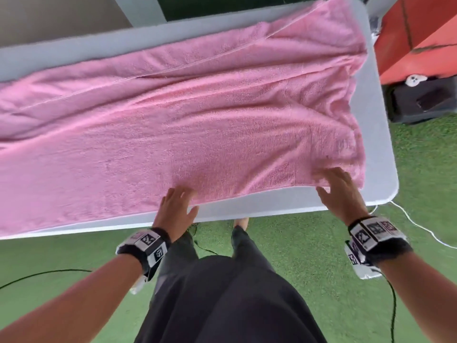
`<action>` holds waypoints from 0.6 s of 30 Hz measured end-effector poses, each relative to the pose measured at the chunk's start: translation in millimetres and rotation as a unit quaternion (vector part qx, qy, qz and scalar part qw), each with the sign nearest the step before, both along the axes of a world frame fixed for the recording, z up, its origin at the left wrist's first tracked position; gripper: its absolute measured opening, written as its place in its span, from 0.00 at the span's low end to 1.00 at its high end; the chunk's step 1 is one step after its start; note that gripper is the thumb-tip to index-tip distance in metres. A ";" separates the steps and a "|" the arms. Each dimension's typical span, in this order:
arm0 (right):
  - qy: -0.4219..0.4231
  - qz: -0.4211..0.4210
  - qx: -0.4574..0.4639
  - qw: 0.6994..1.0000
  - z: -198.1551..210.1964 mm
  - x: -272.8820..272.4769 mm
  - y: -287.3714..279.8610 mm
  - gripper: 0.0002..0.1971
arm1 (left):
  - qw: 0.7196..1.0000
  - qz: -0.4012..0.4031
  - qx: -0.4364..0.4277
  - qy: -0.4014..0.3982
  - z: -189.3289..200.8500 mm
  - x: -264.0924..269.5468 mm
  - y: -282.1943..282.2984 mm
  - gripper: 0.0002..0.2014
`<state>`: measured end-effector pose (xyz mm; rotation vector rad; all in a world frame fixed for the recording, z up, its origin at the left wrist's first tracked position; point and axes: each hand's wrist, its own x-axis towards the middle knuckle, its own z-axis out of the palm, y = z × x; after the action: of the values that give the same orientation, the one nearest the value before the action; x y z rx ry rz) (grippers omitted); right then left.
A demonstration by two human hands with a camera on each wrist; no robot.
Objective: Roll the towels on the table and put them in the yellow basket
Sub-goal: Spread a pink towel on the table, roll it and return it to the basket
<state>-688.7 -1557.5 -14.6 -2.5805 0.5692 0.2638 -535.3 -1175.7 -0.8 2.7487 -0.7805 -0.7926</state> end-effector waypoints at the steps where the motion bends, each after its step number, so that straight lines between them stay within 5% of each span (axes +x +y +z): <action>1: -0.013 0.012 -0.001 1.000 -2.5 -6.6 0.7 0.21 | 1.000 0.003 0.006 -0.006 -0.4 -3.2 10.7 0.19; 6: -0.062 0.028 0.006 0.998 -4.5 -7.0 -0.6 0.15 | 0.999 -0.001 -0.009 -0.041 -3.0 -13.8 15.2 0.18; 9: -0.085 0.048 -0.004 0.995 -6.0 -1.6 -5.3 0.09 | 0.998 0.020 -0.028 -0.049 -3.4 -8.7 3.6 0.09; 18: 0.012 0.005 0.039 0.999 1.0 -8.8 -4.5 0.07 | 0.997 -0.010 -0.040 -0.065 -0.9 -9.7 2.7 0.13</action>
<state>-697.5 -1561.9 -13.6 -2.5079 0.5443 0.3154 -545.0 -1173.0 -1.7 2.7465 -0.8455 -0.5764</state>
